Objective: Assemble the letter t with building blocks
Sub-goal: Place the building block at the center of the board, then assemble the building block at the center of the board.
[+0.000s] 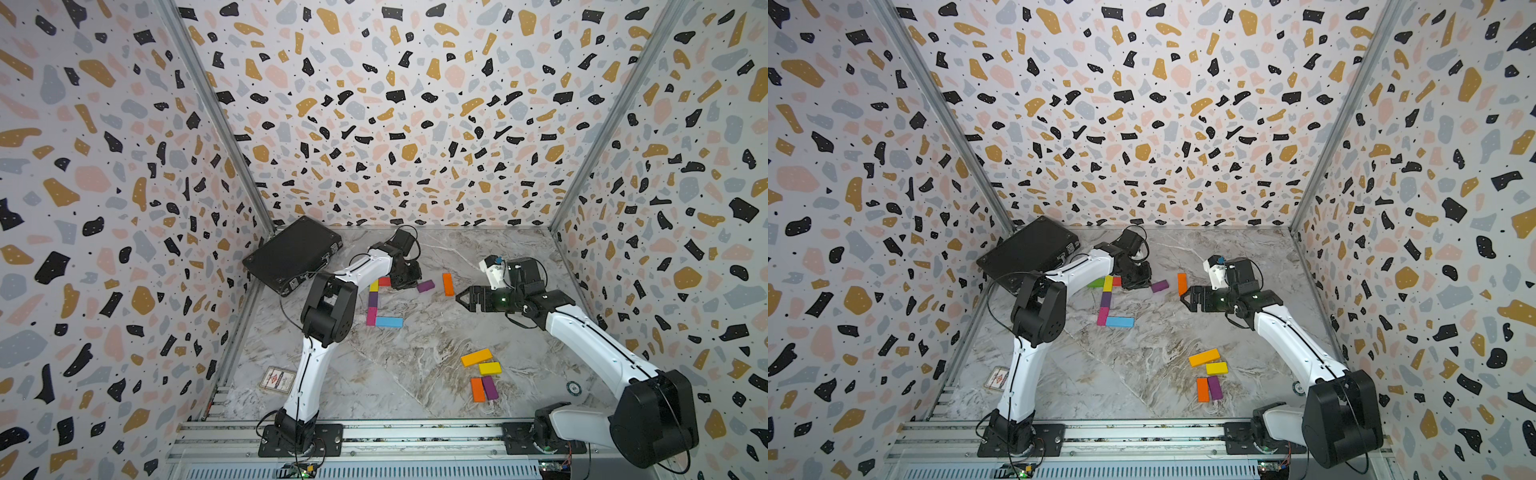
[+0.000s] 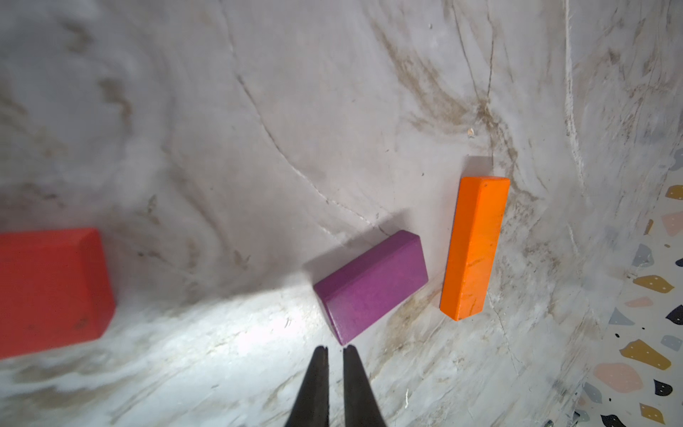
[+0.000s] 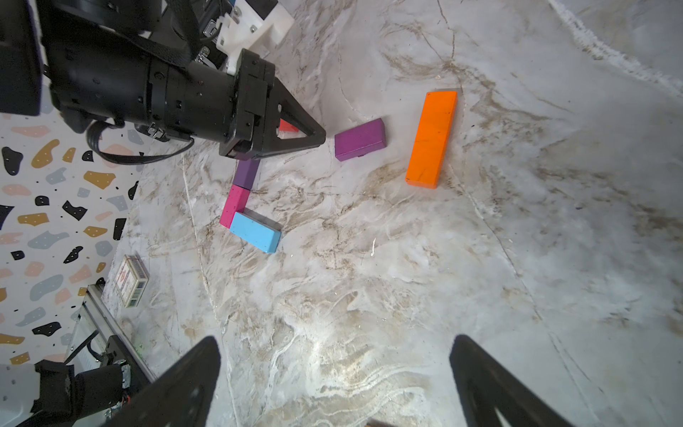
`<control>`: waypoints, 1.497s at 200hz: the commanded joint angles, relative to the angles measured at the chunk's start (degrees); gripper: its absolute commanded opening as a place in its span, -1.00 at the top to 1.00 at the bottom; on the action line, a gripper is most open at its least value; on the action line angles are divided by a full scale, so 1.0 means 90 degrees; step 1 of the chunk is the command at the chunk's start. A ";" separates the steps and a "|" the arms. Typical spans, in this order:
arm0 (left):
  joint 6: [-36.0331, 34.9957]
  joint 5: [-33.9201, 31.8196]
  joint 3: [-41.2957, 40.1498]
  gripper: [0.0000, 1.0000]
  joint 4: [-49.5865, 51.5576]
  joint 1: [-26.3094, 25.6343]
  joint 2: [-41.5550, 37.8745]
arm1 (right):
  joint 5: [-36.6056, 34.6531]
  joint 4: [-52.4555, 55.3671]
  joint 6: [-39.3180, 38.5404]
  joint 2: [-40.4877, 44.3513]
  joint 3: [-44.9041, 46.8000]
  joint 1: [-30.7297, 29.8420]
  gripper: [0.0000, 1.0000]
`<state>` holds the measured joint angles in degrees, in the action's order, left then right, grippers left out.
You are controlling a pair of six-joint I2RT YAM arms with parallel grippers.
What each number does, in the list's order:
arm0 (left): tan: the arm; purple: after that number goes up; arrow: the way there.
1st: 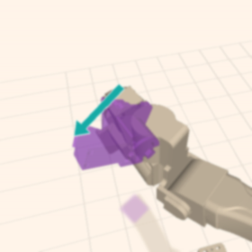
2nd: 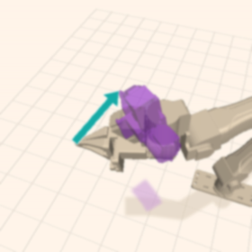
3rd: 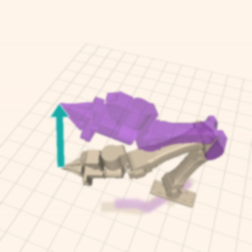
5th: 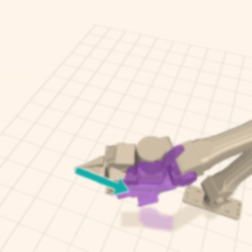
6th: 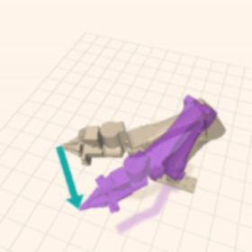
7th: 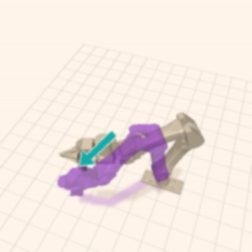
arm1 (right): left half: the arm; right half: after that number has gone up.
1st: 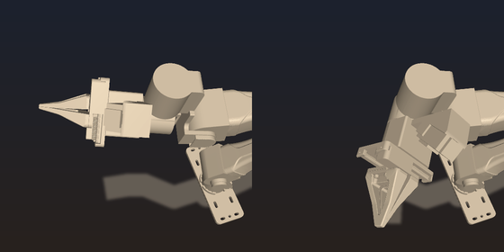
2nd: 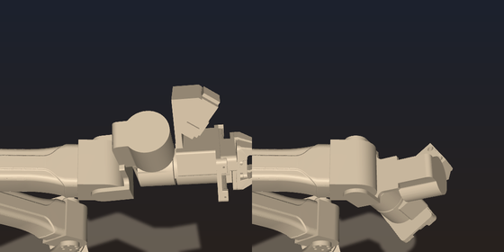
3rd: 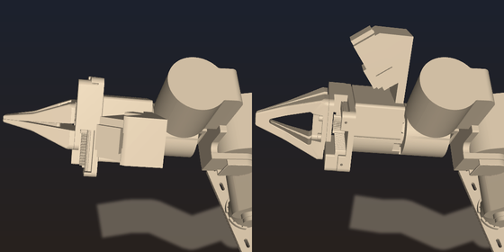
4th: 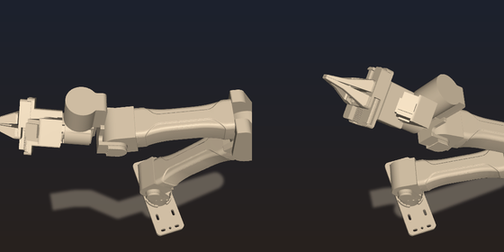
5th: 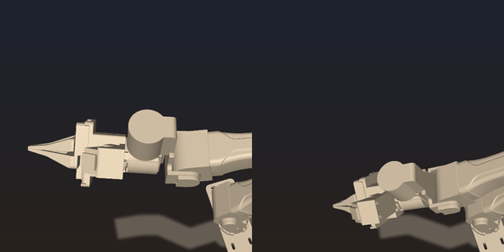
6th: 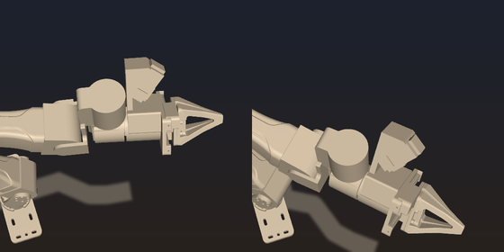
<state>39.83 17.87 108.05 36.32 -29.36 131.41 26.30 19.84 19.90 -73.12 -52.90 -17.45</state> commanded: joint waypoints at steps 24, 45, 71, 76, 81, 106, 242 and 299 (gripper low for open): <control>-0.0025 -0.0350 0.0115 0.94 0.0093 -0.0009 0.0122 | -0.0015 0.0112 -0.0019 0.0158 -0.0069 0.0064 -0.99; -0.0139 -0.0451 0.0168 0.94 0.0183 -0.0016 0.0186 | 0.0085 0.0080 0.0007 0.0085 -0.0084 0.0083 -0.99; -0.0210 -0.0469 0.0220 0.97 0.0190 -0.0022 0.0298 | 0.0085 0.0082 0.0006 0.0087 -0.0098 0.0093 -0.99; -0.0210 -0.0488 0.0239 0.97 0.0211 -0.0019 0.0322 | 0.0088 0.0086 0.0006 0.0088 -0.0093 0.0093 -0.99; -0.0221 -0.0508 0.0250 0.98 0.0228 -0.0028 0.0338 | 0.0085 0.0089 0.0010 0.0089 -0.0097 0.0093 -0.99; -0.0266 -0.0504 0.0299 0.98 0.0230 -0.0038 0.0431 | 0.0112 0.0073 0.0006 0.0107 -0.0081 0.0103 -0.99; -0.0251 -0.0406 0.0974 0.98 0.0227 -0.0195 0.0911 | 0.0144 0.0117 -0.0022 0.0130 -0.0049 0.0113 -0.99; -0.0246 -0.0364 0.1177 0.97 0.0305 -0.0224 0.1021 | 0.0153 0.0139 -0.0023 0.0137 -0.0050 0.0113 -0.99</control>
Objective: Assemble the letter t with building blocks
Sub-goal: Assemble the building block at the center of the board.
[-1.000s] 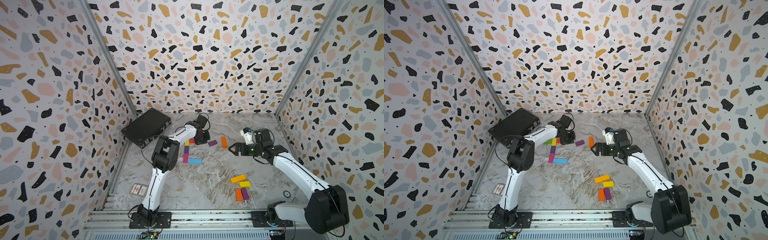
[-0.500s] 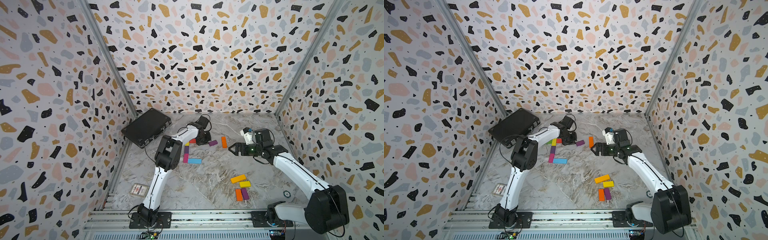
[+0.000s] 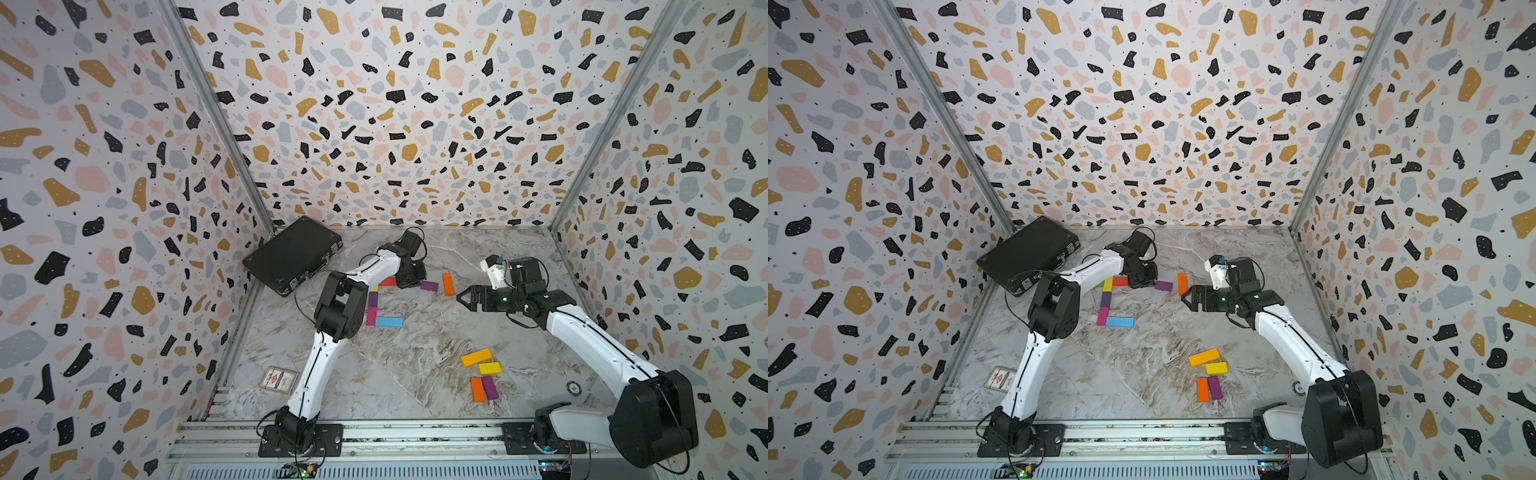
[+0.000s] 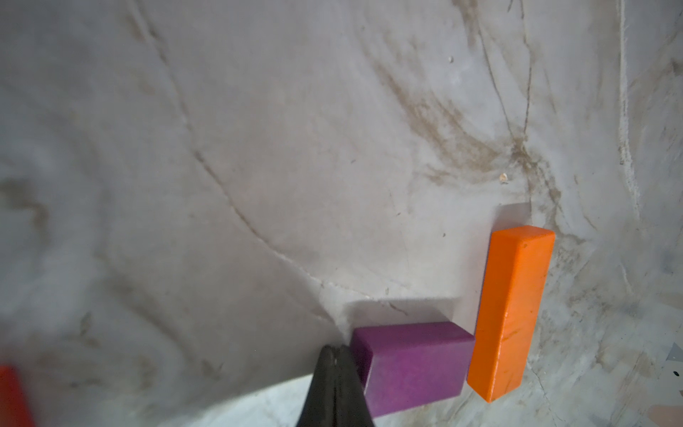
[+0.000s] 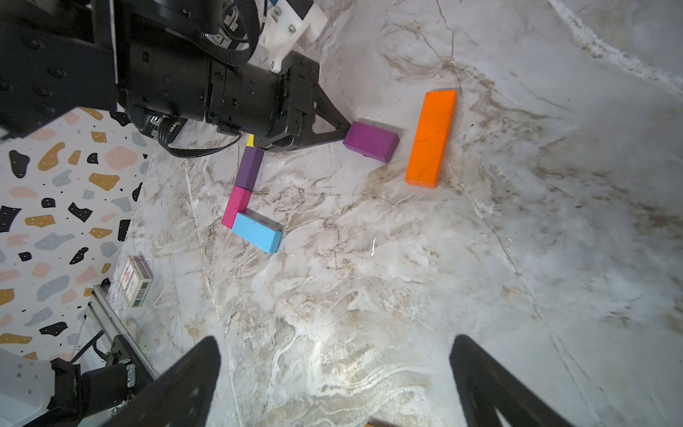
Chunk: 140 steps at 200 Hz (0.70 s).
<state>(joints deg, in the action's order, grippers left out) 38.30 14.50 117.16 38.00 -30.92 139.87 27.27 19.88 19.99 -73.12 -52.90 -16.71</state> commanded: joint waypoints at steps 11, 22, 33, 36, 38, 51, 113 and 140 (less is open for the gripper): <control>-0.0050 0.0036 0.0185 0.97 0.0133 -0.0051 0.0098 | 0.0048 0.0145 -0.0034 0.0142 -0.0050 0.0030 -0.99; -0.0022 0.0068 0.0185 0.97 0.0138 -0.0070 0.0103 | 0.0047 0.0145 -0.0035 0.0151 -0.0043 0.0030 -0.99; -0.0002 0.0078 0.0176 0.96 0.0177 -0.0089 0.0080 | 0.0049 0.0128 -0.0034 0.0150 -0.0035 0.0030 -0.99; 0.0010 0.0078 0.0167 0.96 0.0186 -0.0092 0.0070 | 0.0055 0.0129 -0.0030 0.0147 -0.0031 0.0030 -0.99; 0.0009 0.0071 0.0153 0.95 0.0191 -0.0098 0.0065 | 0.0056 0.0119 -0.0023 0.0146 -0.0030 0.0030 -0.99; 0.0039 0.0059 0.0066 0.94 0.0192 -0.0124 -0.0005 | 0.0083 0.0086 -0.0008 0.0146 -0.0010 0.0030 -0.99; 0.0129 0.0135 -0.0113 0.92 0.0055 -0.0139 -0.0092 | 0.0115 0.0074 -0.0003 0.0156 0.0009 0.0030 -0.99; 0.0164 0.0166 -0.0051 0.92 0.0028 -0.0149 -0.0073 | 0.0115 0.0078 -0.0004 0.0166 0.0019 0.0038 -0.99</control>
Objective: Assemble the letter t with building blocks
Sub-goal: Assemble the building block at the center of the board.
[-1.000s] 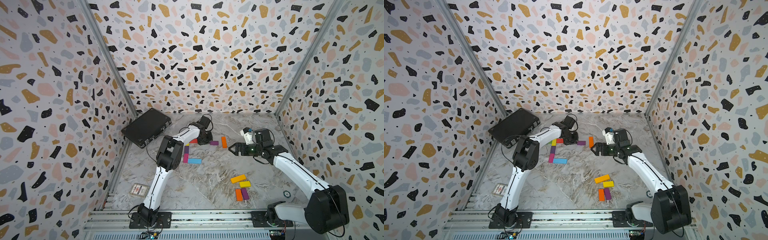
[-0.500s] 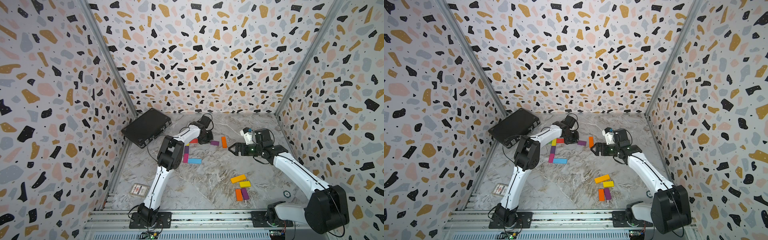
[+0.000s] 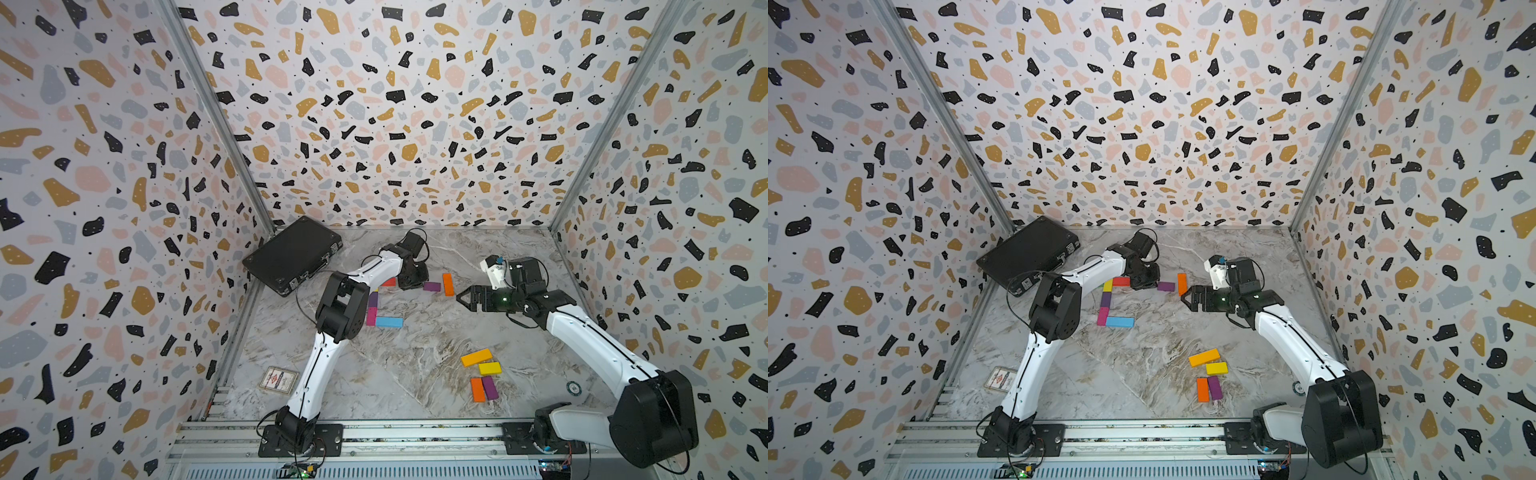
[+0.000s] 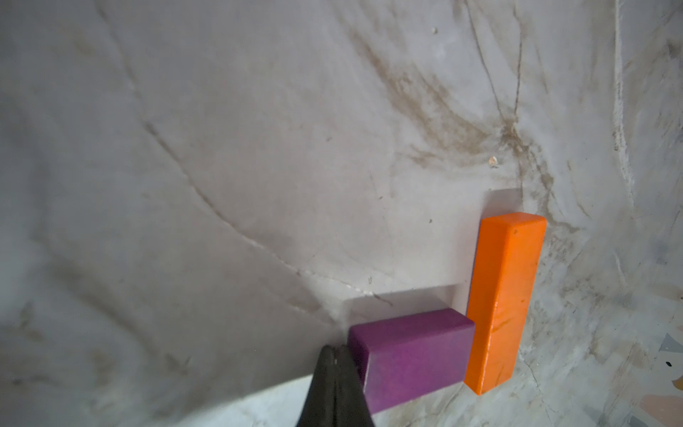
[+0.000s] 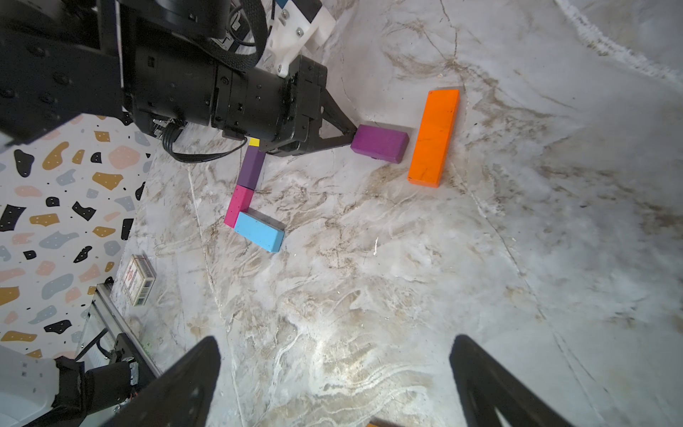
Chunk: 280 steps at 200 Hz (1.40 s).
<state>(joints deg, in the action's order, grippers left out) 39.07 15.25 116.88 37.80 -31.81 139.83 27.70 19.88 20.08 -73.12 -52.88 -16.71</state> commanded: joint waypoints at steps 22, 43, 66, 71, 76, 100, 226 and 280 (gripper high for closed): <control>0.0097 0.0138 0.0010 0.92 0.0026 -0.0049 -0.0049 | 0.0067 0.0086 -0.0018 0.0175 0.0016 0.0030 -0.99; 0.0129 0.0171 -0.0003 0.92 0.0009 -0.0076 -0.0036 | 0.0066 0.0088 -0.0014 0.0185 0.0016 0.0030 -0.99; 0.0150 0.0161 -0.0020 0.92 -0.0021 -0.0079 -0.0048 | 0.0085 0.0087 -0.0017 0.0176 0.0016 0.0030 -0.99; 0.0150 0.0162 -0.0018 0.92 -0.0021 -0.0079 -0.0048 | 0.0086 0.0086 -0.0016 0.0175 0.0016 0.0030 -0.99; 0.0151 0.0152 -0.0004 0.92 -0.0030 -0.0079 -0.0048 | 0.0096 0.0086 -0.0023 0.0178 0.0012 0.0030 -0.99; 0.0190 0.0226 0.0091 0.92 -0.0045 -0.0079 0.0009 | 0.0096 0.0089 -0.0023 0.0168 0.0007 0.0030 -0.99; 0.0250 0.0269 0.0278 0.92 0.0025 -0.0088 0.0122 | 0.0066 0.0125 -0.0036 0.0200 0.0016 0.0030 -0.99; 0.0265 0.0365 0.0193 0.91 -0.0069 -0.0088 0.0091 | 0.0076 0.0125 -0.0039 0.0205 0.0024 0.0030 -0.99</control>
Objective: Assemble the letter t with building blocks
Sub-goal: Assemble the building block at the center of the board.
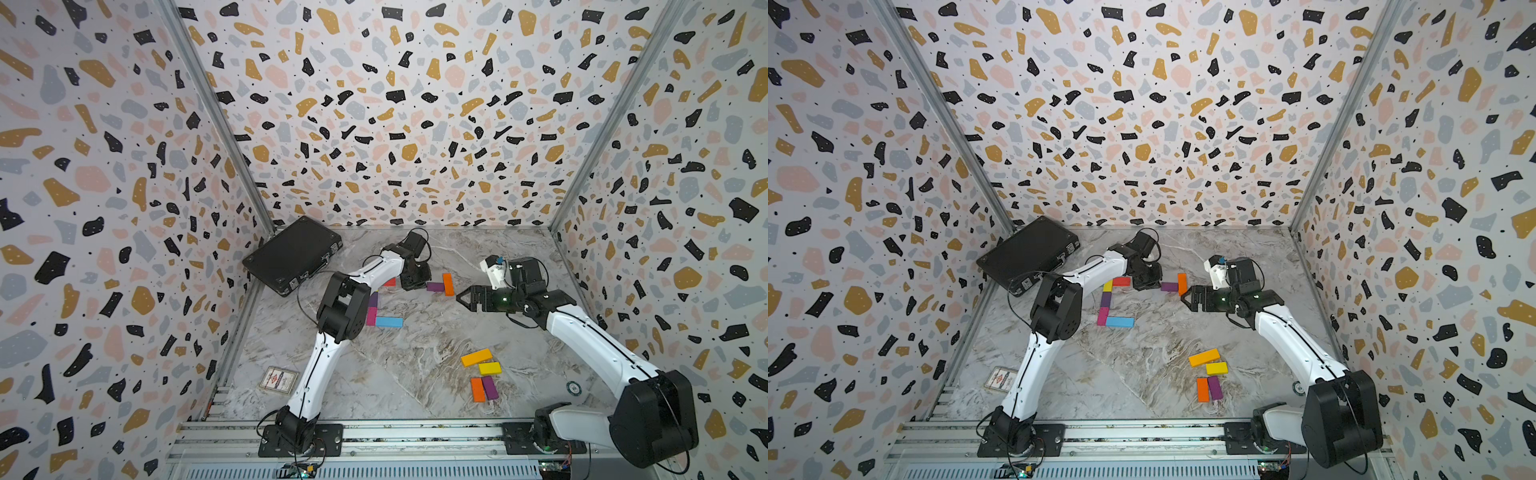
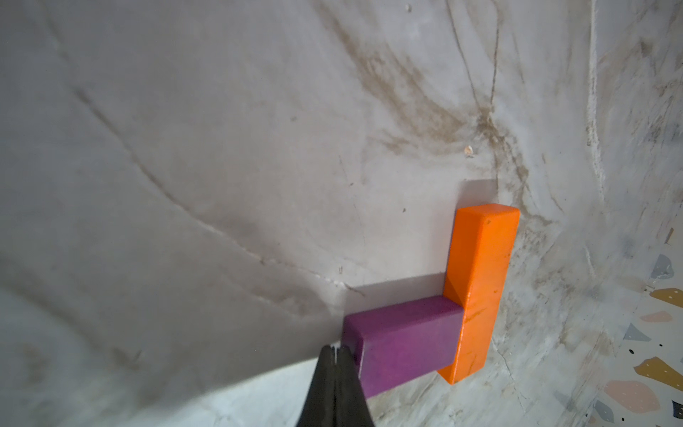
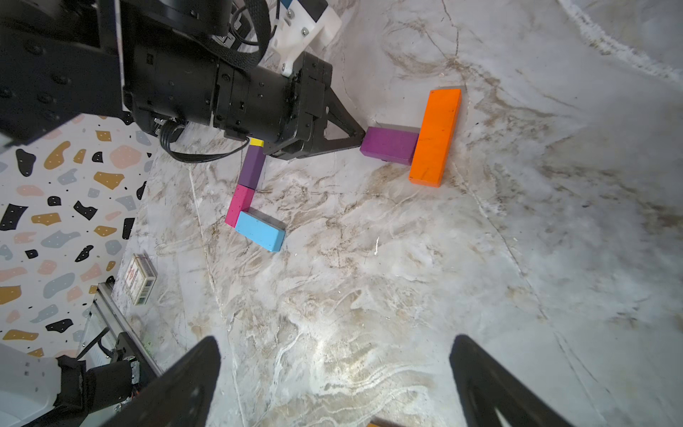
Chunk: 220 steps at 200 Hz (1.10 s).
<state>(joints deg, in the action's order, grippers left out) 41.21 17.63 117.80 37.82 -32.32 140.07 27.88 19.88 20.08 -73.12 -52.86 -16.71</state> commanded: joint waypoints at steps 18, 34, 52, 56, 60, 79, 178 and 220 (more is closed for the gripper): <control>0.0050 0.0119 0.0085 0.91 -0.0082 -0.0032 0.0063 | 0.0047 0.0126 -0.0046 0.0224 0.0034 0.0030 -0.99; 0.0047 0.0131 0.0076 0.91 -0.0080 -0.0041 0.0042 | 0.0047 0.0125 -0.0043 0.0225 0.0043 0.0030 -0.99; 0.0051 0.0143 0.0039 0.91 -0.0099 -0.0042 0.0019 | 0.0057 0.0115 -0.0034 0.0226 0.0043 0.0030 -0.99; 0.0059 0.0136 0.0028 0.91 -0.0097 -0.0043 0.0013 | 0.0062 0.0106 -0.0034 0.0224 0.0043 0.0030 -0.99; 0.0060 0.0130 0.0010 0.91 -0.0101 -0.0042 0.0018 | 0.0066 0.0106 -0.0043 0.0222 0.0043 0.0030 -0.99; 0.0067 0.0121 -0.0012 0.91 -0.0111 -0.0042 0.0005 | 0.0077 0.0111 -0.0030 0.0223 0.0043 0.0030 -0.99; -0.1554 -0.0888 -0.0271 -0.11 0.0669 0.0209 -0.1166 | -0.0897 0.0947 -0.0395 0.0177 -0.0140 0.0030 -0.99; -0.2943 0.0982 -0.1668 -0.43 0.0747 0.0241 -0.2701 | -0.1481 0.1882 -0.0077 0.0027 -0.0141 -0.0027 -0.85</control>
<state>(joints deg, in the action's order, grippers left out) 24.91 16.03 107.74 42.46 -30.15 123.39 18.96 29.63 18.15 -73.58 -53.78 -16.71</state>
